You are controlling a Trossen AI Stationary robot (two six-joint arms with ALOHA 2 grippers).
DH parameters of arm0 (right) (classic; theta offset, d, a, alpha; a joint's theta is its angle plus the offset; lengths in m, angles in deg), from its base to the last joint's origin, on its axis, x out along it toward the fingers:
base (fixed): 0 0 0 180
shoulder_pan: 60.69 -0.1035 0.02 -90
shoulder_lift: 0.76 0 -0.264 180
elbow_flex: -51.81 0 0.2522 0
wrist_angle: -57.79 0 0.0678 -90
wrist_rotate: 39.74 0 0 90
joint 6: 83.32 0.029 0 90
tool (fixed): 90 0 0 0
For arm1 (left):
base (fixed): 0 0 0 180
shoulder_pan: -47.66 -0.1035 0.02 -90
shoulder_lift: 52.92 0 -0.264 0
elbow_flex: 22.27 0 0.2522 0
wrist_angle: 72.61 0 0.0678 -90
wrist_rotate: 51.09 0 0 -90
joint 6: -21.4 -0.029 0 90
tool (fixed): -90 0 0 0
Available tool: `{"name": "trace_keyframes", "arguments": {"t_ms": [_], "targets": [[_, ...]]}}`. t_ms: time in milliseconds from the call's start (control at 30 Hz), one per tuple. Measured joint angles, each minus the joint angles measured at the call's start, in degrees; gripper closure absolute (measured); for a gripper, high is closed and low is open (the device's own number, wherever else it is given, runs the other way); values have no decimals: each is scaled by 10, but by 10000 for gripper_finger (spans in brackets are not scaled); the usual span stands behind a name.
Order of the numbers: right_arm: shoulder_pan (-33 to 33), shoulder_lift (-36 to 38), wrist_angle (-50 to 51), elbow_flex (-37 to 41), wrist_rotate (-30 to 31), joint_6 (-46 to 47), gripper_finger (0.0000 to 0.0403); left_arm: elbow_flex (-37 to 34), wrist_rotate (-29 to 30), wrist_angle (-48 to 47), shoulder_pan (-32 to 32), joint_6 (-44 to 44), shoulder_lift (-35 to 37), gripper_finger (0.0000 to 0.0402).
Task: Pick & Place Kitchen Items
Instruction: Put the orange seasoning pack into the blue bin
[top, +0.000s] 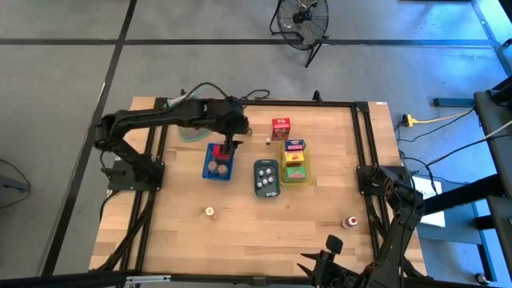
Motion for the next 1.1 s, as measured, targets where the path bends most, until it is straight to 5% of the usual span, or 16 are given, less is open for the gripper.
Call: {"name": "trace_keyframes", "arguments": {"t_ms": [567,833,1100], "targets": [[4,0,-22,0,2,-7,272,0,66,32,-34,-123,-111,84],[4,0,-24,0,2,-21,272,0,74,49,-26,-76,-113,84],[4,0,-24,0,2,-45,272,0,189,88,-19,-1,-113,84]]}}
